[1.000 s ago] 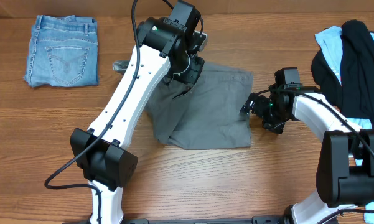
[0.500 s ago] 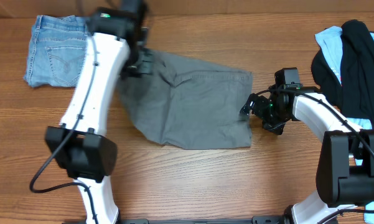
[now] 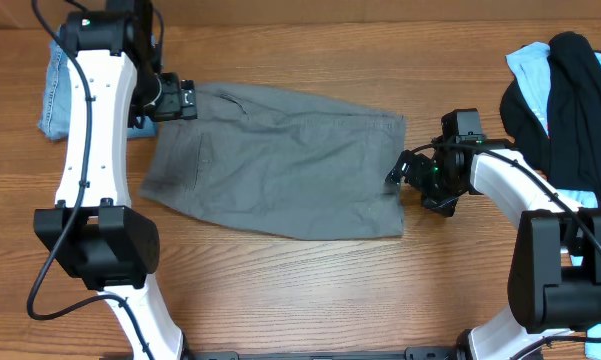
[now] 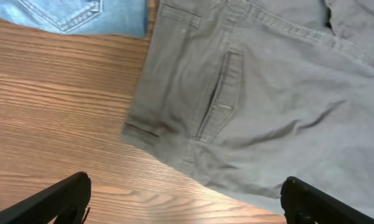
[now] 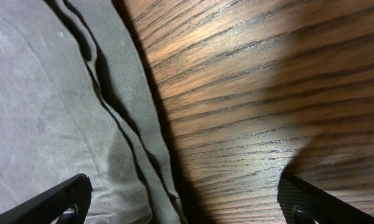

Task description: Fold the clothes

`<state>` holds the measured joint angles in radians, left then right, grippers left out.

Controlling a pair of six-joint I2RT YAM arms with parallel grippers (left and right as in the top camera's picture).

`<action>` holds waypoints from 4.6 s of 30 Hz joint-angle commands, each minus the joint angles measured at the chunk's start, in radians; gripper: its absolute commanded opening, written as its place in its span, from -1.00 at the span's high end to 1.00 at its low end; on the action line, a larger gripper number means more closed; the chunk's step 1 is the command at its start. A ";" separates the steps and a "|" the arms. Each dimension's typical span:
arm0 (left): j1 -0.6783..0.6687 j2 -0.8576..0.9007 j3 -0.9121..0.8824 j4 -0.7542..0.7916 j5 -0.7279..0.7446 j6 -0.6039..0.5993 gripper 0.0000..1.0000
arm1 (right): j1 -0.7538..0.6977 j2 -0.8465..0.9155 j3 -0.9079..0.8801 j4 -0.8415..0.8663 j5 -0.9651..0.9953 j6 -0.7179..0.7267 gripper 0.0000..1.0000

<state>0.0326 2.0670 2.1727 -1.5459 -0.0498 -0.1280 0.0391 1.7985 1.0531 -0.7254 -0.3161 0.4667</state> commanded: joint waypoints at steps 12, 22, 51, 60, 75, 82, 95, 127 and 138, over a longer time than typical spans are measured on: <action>0.167 0.053 -0.294 0.284 0.213 0.317 -1.00 | 0.000 0.027 -0.006 -0.032 0.000 -0.026 -1.00; 0.249 0.212 -0.294 0.301 0.418 0.440 -0.82 | 0.000 0.027 -0.006 -0.033 0.000 -0.026 -1.00; 0.200 0.444 -0.269 0.238 0.531 0.479 0.92 | 0.000 0.027 -0.006 -0.051 0.000 -0.026 -1.00; 0.235 0.433 0.013 0.023 0.412 0.317 0.92 | 0.000 0.027 -0.006 -0.061 0.000 -0.025 -1.00; 0.064 0.222 0.298 -0.144 0.337 0.127 0.92 | 0.001 0.043 -0.006 -0.014 0.000 0.012 -1.00; -0.207 0.106 0.298 -0.144 0.302 0.095 0.92 | 0.007 0.095 -0.006 0.025 -0.001 0.031 -1.00; -0.612 0.303 0.296 -0.035 0.286 0.069 0.92 | 0.006 0.126 -0.006 0.015 -0.004 0.030 -1.00; -0.773 0.369 0.568 -0.144 0.389 0.137 -1.00 | -0.348 0.254 0.642 -0.609 -0.059 -0.254 -0.79; -0.183 0.267 0.459 -0.144 0.354 0.054 -0.99 | 0.166 0.145 0.781 -0.802 0.082 -0.262 -0.84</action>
<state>-0.1852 2.3489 2.6797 -1.6867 0.3016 -0.0544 0.1200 1.9778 1.8374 -1.5303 -0.3073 0.2092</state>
